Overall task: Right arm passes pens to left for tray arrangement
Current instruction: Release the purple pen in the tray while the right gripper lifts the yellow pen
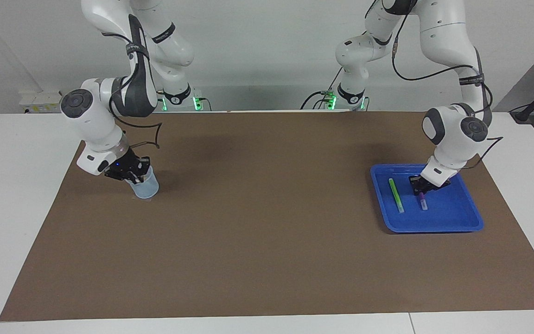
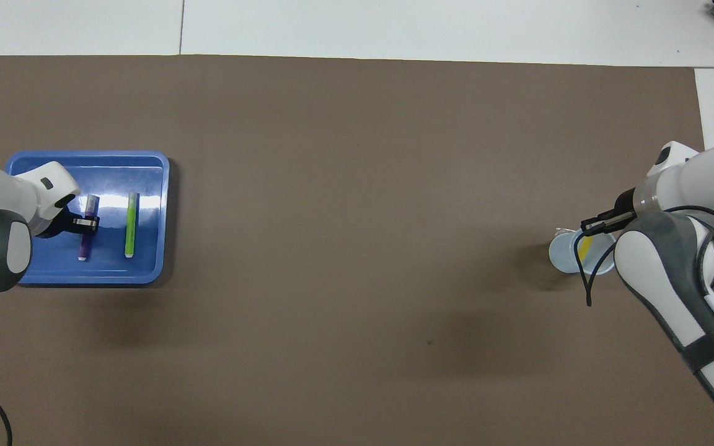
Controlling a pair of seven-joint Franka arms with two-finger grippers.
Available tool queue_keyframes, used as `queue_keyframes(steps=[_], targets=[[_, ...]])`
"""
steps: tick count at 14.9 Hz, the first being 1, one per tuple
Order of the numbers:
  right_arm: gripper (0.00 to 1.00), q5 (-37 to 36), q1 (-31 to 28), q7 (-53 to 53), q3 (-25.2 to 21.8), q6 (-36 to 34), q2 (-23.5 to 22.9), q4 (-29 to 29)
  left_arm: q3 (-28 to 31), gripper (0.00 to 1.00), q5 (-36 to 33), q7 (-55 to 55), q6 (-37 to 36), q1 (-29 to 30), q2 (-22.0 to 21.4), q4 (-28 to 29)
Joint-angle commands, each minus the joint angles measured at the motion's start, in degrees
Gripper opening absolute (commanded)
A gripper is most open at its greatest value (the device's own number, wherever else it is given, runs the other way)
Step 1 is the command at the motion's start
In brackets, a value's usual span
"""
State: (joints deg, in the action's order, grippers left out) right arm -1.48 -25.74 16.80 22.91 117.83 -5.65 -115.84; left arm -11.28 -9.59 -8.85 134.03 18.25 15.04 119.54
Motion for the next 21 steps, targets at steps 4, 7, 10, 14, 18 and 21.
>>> queue_keyframes(steps=[4,7,10,14,18,21], targets=[[0.0,-0.46,-0.63,2.45,1.08,-14.62,1.43,13.69,-0.14,0.6,-1.92,6.56,0.71,-0.67,1.14,-0.44],[0.0,0.24,1.47,2.19,1.61,-19.81,1.34,20.11,-0.32,0.7,-1.84,6.48,-2.53,-0.41,1.14,-2.98],[0.0,5.49,4.64,-3.67,1.7,-21.24,1.6,22.59,-0.41,0.78,1.74,6.74,-10.7,-0.84,1.14,-9.12],[0.0,14.29,9.73,-21.15,1.7,-15.37,1.52,22.06,-0.4,0.94,7.82,7.09,-17.65,-0.84,0.43,-13.35],[0.0,20.71,15.01,-38.12,1.7,-5.18,1.52,19.96,-0.76,1.0,14.68,22.61,-29.24,-3.12,-0.09,-21.69],[0.0,23.36,18.87,-47.88,1.7,4.92,2.39,16.36,-0.84,1.0,20.02,34.04,-33.57,-5.59,-0.88,-25.31]])
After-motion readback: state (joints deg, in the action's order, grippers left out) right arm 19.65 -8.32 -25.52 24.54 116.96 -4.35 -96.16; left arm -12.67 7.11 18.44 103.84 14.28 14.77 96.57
